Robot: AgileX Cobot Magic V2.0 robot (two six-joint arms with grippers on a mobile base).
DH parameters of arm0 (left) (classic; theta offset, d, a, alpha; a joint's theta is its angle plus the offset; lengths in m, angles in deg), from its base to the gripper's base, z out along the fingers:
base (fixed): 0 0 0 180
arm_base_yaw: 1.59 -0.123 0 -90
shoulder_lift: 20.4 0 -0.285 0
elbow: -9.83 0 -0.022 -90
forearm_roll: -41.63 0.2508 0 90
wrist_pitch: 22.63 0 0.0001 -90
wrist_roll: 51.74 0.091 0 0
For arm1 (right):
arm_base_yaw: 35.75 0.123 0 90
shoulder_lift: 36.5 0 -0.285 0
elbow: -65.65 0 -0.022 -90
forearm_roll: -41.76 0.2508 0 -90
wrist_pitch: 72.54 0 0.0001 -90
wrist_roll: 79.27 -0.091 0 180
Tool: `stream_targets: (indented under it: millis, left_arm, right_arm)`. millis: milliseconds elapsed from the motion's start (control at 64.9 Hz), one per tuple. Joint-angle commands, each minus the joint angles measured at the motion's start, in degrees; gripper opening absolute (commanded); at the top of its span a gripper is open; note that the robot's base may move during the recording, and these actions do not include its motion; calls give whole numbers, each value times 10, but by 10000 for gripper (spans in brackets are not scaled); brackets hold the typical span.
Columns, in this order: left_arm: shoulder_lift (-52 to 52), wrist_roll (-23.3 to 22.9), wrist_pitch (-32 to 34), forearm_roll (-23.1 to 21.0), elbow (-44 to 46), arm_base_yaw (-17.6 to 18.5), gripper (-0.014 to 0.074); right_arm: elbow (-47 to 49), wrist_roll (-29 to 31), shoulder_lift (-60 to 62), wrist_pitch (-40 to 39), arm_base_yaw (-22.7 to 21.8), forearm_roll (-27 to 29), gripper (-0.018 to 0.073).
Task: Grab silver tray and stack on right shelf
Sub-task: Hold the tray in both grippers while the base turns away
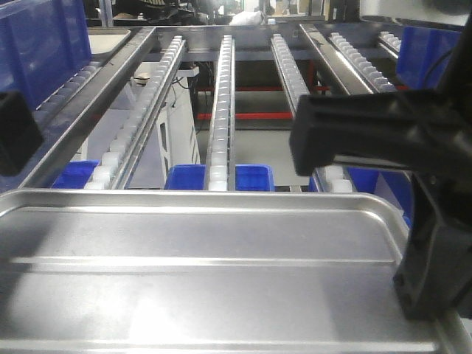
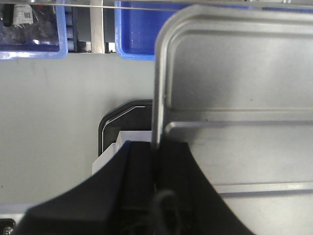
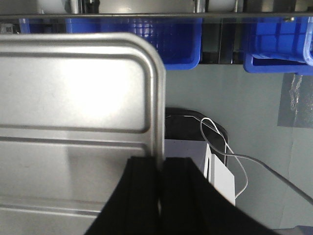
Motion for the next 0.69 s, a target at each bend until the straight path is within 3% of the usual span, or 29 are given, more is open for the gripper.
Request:
stream_targets:
  millis: [0, 678]
  left_arm:
    - [12, 5, -45, 29, 11, 3, -99]
    - [12, 5, -66, 30, 11, 3, -99]
  right_arm:
    - [10, 9, 15, 45, -3, -38, 57]
    - [10, 9, 15, 47, -3, -38, 57]
